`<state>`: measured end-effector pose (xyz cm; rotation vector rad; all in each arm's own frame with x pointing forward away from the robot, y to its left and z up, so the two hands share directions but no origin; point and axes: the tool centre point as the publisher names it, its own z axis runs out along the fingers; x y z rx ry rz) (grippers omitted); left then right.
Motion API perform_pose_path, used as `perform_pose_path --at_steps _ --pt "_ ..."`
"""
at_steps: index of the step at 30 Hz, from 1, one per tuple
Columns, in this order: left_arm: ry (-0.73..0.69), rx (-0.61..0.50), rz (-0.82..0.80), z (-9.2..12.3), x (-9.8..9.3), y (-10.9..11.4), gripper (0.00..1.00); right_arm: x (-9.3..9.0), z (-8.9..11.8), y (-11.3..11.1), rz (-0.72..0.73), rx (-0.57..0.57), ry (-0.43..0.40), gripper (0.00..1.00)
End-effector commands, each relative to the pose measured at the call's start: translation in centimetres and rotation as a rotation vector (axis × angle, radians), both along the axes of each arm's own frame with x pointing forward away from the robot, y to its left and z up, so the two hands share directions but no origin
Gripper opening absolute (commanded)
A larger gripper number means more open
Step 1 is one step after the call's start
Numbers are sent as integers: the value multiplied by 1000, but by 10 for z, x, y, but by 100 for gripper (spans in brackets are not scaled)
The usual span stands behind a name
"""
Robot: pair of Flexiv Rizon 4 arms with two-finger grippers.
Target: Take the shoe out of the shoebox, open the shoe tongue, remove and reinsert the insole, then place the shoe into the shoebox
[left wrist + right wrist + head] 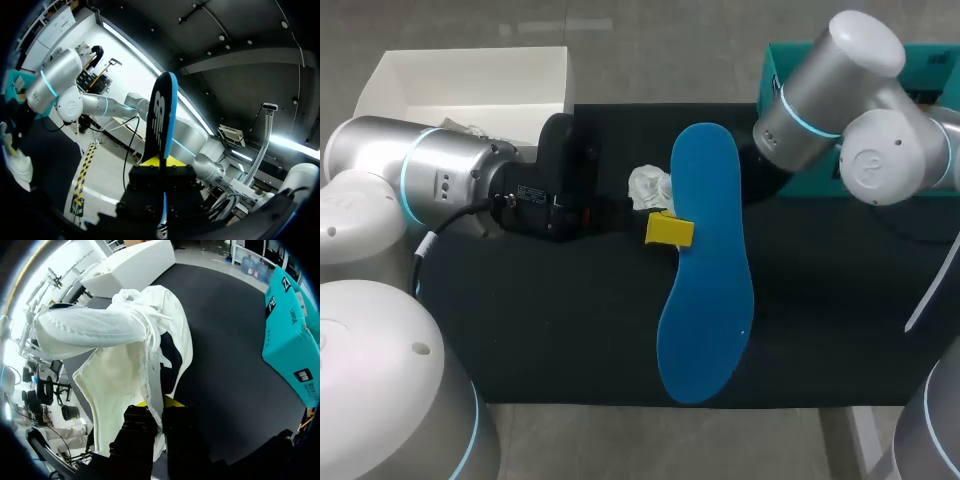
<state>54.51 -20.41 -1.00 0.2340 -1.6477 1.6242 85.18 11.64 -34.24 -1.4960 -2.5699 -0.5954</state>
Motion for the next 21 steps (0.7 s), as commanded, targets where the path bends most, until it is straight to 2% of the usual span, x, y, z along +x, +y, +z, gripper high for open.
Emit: perform_pose_path --at_steps 1,7,13,21 --pt "0 2 -1 0 0 -1 0 -14 1 2 -100 12 -42 0" --pt "0 2 -1 0 0 -1 0 -21 -9 3 -142 33 -21 0" --pt "0 2 -1 0 0 -1 0 -27 -13 -3 -222 6 -32 0" --pt "0 2 -1 0 0 -1 0 -25 -22 -5 -293 26 -56 0"
